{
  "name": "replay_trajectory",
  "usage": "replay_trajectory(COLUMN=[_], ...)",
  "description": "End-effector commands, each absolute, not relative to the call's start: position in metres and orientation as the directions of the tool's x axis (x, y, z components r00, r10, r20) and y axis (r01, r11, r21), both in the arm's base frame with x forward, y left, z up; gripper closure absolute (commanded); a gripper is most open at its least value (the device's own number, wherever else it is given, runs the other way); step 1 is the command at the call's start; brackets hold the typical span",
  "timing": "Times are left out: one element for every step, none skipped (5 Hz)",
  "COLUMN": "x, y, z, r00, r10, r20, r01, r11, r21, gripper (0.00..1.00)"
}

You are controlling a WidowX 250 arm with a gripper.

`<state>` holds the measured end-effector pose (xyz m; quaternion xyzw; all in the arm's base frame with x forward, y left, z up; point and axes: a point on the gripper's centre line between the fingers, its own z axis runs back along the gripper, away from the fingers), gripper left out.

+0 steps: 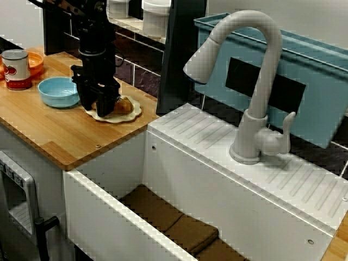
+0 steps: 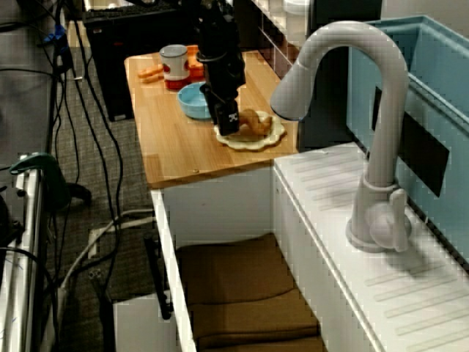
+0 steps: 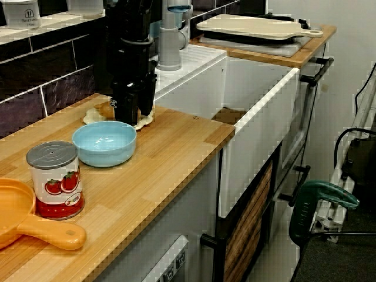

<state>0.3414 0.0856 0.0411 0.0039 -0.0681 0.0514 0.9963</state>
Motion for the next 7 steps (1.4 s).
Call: replay_trajectory(x=[0.333, 0.329, 0.324, 0.317, 0.308, 0.299, 0.291], y=[0.103, 0.106, 0.111, 0.115, 0.122, 0.131, 0.139], z=[0.086, 0.092, 0.098, 0.103, 0.107, 0.11, 0.111], r00=[0.971, 0.968, 0.966, 0.964, 0.962, 0.959, 0.958], r10=[0.107, 0.114, 0.116, 0.121, 0.129, 0.135, 0.143], r20=[0.216, 0.223, 0.231, 0.237, 0.242, 0.251, 0.247], r01=[-0.104, -0.109, -0.111, -0.115, -0.123, -0.132, -0.142], r11=[0.994, 0.993, 0.993, 0.993, 0.992, 0.991, 0.99], r21=[-0.024, -0.034, -0.035, -0.04, -0.04, -0.03, -0.024], gripper=[1.0, 1.0, 1.0, 1.0, 1.0, 1.0, 1.0])
